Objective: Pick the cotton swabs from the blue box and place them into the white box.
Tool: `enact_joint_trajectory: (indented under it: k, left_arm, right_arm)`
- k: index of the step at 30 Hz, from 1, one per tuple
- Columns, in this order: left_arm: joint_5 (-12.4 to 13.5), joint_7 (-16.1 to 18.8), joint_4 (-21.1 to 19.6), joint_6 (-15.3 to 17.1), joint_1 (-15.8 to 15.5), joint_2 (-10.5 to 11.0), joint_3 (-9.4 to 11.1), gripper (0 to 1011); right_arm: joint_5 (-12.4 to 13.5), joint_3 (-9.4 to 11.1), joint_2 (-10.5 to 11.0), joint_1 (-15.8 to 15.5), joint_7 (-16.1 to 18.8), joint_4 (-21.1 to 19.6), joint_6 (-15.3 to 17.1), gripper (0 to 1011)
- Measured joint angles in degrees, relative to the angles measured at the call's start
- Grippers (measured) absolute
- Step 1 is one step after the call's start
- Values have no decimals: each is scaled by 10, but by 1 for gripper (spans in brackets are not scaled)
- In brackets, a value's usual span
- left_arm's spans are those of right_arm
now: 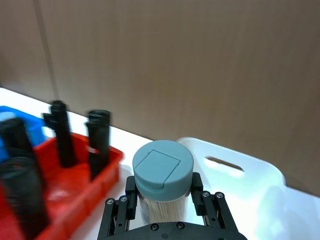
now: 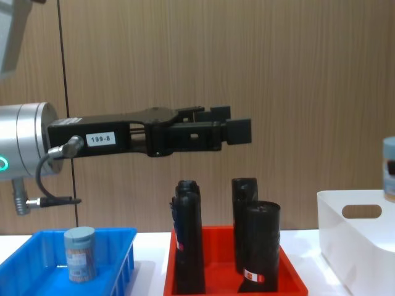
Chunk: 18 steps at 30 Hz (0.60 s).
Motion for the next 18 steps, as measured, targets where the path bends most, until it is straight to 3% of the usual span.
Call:
enact_joint_trajectory:
  k: [8, 15, 18]
  left_arm:
    - [0, 0, 0, 0, 0, 0, 0, 1004]
    - [0, 0, 0, 0, 0, 0, 0, 1004]
    - [0, 0, 0, 0, 0, 0, 0, 1004]
  right_arm:
    - [-9, -6, -18, 30, -22, 85, -10, 632]
    - [-16, -12, -29, 49, -26, 135, -17, 636]
    - [-17, -14, -34, 55, -27, 152, -20, 740]
